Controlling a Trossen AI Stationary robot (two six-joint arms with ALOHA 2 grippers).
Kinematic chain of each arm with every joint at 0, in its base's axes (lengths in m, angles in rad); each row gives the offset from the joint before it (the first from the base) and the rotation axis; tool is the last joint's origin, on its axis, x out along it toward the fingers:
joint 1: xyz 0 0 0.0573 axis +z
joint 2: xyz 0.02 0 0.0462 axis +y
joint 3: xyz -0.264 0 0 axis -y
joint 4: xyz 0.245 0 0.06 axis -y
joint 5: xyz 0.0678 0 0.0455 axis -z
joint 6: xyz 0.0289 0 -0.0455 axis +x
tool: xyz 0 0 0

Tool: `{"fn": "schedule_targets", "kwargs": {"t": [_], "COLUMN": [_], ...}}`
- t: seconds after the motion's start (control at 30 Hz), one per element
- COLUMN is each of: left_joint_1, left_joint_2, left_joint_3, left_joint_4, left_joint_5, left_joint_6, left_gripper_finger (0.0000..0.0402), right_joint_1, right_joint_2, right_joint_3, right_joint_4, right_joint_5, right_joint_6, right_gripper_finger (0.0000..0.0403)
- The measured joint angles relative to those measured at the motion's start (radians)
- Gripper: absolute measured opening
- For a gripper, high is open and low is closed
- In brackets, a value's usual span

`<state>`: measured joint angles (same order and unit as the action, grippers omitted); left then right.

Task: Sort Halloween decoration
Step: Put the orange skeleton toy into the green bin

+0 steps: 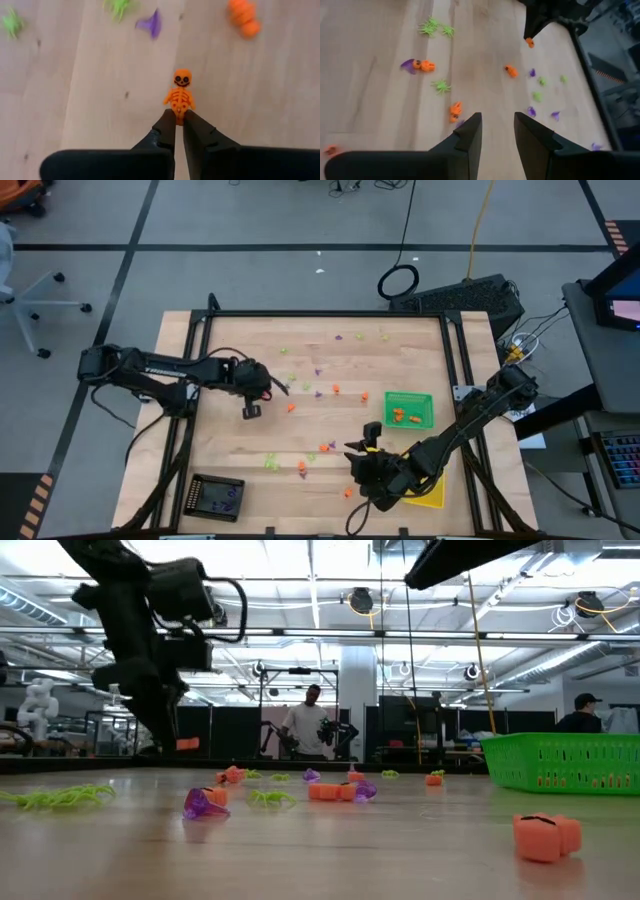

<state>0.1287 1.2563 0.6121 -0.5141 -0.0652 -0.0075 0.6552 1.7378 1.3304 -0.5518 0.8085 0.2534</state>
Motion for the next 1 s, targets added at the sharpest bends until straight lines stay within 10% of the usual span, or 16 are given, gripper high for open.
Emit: {"fn": "schedule_targets", "kwargs": {"t": [0.23,0.47,1.0], "left_joint_1": [-0.152,-0.263,-0.419], "left_joint_2": [-0.035,-0.036,-0.036], "left_joint_3": [0.0,0.001,0.001], "left_joint_4": [0.047,0.097,0.305], "left_joint_5": [-0.129,-0.368,-0.602], "left_joint_6": [-0.062,-0.062,0.159], "left_gripper_finger": [0.0016,0.0015,0.0015], "right_joint_1": [-0.072,-0.186,-0.27], "right_joint_2": [-0.001,-0.002,-0.002], "right_joint_3": [-0.005,-0.095,-0.138], "right_joint_4": [0.117,0.364,0.489], "right_joint_5": [-0.009,-0.238,-0.263], "right_joint_6": [-0.231,-0.393,-0.298], "right_gripper_finger": [0.01,0.01,0.01]}}
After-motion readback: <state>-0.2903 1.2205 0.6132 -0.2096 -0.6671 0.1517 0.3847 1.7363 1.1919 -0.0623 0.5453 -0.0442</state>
